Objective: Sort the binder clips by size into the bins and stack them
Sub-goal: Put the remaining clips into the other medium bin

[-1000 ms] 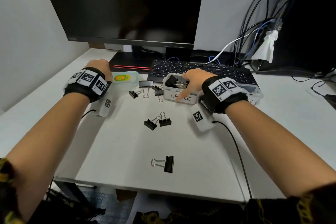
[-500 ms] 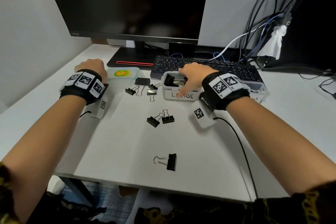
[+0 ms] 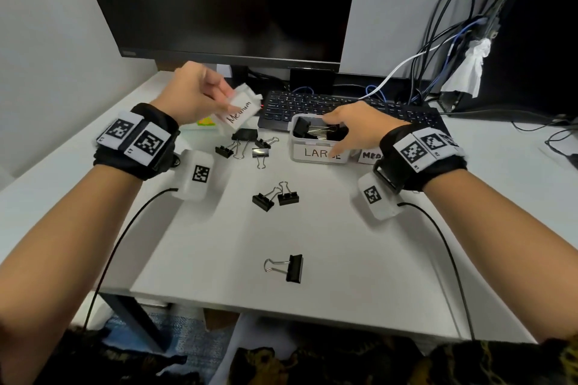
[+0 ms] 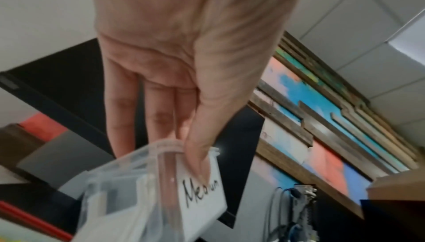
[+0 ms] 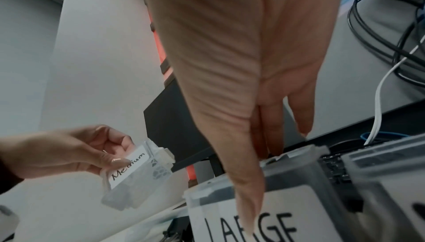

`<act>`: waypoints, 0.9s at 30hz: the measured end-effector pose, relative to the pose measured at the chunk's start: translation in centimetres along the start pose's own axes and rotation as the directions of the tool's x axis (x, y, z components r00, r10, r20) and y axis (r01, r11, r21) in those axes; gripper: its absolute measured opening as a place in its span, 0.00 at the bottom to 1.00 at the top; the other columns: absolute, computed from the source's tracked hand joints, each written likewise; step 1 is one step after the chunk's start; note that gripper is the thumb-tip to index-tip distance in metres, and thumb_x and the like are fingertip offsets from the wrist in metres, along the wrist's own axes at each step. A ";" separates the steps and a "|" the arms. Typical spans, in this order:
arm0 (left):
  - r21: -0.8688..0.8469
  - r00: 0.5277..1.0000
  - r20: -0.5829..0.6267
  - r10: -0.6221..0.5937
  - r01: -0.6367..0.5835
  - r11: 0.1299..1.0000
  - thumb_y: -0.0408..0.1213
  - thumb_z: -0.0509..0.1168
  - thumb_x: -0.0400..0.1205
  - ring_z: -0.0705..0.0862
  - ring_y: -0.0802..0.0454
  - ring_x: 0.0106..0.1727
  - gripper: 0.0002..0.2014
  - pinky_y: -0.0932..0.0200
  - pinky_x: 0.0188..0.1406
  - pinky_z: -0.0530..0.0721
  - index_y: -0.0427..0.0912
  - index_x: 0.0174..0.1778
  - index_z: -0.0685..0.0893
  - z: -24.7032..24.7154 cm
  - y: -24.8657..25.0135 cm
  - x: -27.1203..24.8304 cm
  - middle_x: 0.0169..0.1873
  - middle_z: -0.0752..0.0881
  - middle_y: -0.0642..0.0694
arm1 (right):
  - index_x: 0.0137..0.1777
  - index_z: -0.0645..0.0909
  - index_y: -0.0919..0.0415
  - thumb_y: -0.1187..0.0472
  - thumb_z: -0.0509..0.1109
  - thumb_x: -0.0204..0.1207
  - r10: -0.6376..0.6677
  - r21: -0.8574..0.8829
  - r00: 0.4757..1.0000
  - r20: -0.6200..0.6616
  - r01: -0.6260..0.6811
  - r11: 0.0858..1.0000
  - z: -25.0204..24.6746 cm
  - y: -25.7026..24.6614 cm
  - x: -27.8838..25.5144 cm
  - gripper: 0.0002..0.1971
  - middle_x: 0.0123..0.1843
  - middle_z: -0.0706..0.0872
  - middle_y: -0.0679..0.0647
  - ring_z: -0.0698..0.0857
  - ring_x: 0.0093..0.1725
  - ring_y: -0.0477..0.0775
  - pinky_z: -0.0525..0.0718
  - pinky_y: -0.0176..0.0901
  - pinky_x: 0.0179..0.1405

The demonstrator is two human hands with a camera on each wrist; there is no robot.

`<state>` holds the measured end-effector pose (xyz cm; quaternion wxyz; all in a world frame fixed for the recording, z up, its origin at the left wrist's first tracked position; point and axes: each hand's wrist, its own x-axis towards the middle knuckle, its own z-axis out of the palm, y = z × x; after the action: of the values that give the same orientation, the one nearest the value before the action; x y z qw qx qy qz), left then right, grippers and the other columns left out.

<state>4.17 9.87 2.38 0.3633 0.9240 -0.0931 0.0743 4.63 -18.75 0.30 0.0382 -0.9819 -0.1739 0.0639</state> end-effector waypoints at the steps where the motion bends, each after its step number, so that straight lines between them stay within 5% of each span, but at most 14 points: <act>1: -0.034 0.999 0.037 0.020 -0.018 0.999 0.31 0.77 0.72 0.86 0.69 0.32 0.06 0.69 0.45 0.79 0.33 0.41 0.89 0.3 0.6 -0.3 0.35 0.92 0.44 | 0.78 0.73 0.59 0.51 0.79 0.71 -0.013 0.008 1.000 -0.023 0.013 1.000 -0.1 0.3 -0.5 0.37 0.75 0.77 0.58 0.75 0.74 0.60 0.75 0.56 0.73; 9: -0.161 0.917 0.351 0.190 -0.141 0.977 0.33 0.77 0.71 0.92 0.44 0.45 0.09 0.51 0.55 0.89 0.38 0.47 0.90 2.8 5.4 -2.9 0.37 0.92 0.39 | 0.66 0.85 0.52 0.58 0.75 0.76 -0.067 0.184 0.971 -0.227 0.110 0.977 -0.4 3.5 -5.6 0.18 0.67 0.85 0.49 0.81 0.68 0.50 0.76 0.40 0.68; 12: -0.184 0.864 0.438 0.248 -0.184 0.966 0.33 0.77 0.72 0.92 0.43 0.45 0.11 0.50 0.53 0.90 0.37 0.49 0.90 4.1 6.9 -3.6 0.39 0.93 0.39 | 0.61 0.89 0.51 0.59 0.74 0.78 -0.034 0.263 0.968 -0.249 0.101 0.960 -0.4 4.5 -7.5 0.13 0.60 0.90 0.47 0.85 0.57 0.43 0.77 0.28 0.58; 15: -0.199 0.844 0.457 0.282 -0.212 0.957 0.34 0.78 0.72 0.92 0.46 0.43 0.11 0.54 0.52 0.90 0.37 0.49 0.90 5.2 8.1 -3.9 0.38 0.92 0.39 | 0.56 0.90 0.51 0.59 0.73 0.78 0.076 0.323 0.966 -0.245 0.007 0.946 -0.7 5.9 -8.8 0.09 0.51 0.92 0.47 0.88 0.47 0.41 0.82 0.31 0.53; 18: -0.151 0.804 0.498 0.324 -0.288 0.946 0.33 0.78 0.72 0.92 0.52 0.40 0.09 0.56 0.49 0.90 0.36 0.45 0.89 6.9 9.2 -4.6 0.34 0.92 0.45 | 0.54 0.91 0.53 0.59 0.73 0.78 0.151 0.312 0.967 -0.206 -0.082 0.947 -0.7 7.7 -9.7 0.08 0.48 0.92 0.49 0.85 0.42 0.34 0.75 0.23 0.38; 23: 0.141 0.730 0.544 0.413 -0.565 0.813 0.42 0.77 0.74 0.85 0.68 0.33 0.06 0.54 0.43 0.87 0.47 0.43 0.89 9.4 9.9 -5.6 0.33 0.89 0.58 | 0.46 0.92 0.53 0.56 0.76 0.75 0.236 0.288 0.964 -0.124 -0.193 0.938 0.1 9.3 -10.4 0.05 0.47 0.92 0.48 0.86 0.45 0.43 0.79 0.35 0.45; 27: 0.202 0.683 0.643 0.345 -0.586 0.785 0.45 0.77 0.73 0.80 0.73 0.30 0.07 0.60 0.39 0.82 0.50 0.42 0.89 11.2 9.9 -6.4 0.35 0.88 0.58 | 0.48 0.92 0.48 0.49 0.78 0.71 0.363 0.190 0.929 -0.069 -0.344 0.919 1.1 9.8 -10.0 0.08 0.49 0.90 0.49 0.85 0.53 0.55 0.85 0.52 0.55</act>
<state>-3.47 -4.14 -0.52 0.0927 0.8983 -0.4181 -0.0986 -1.59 -31.32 -0.57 0.1209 -0.9920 0.0148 0.0341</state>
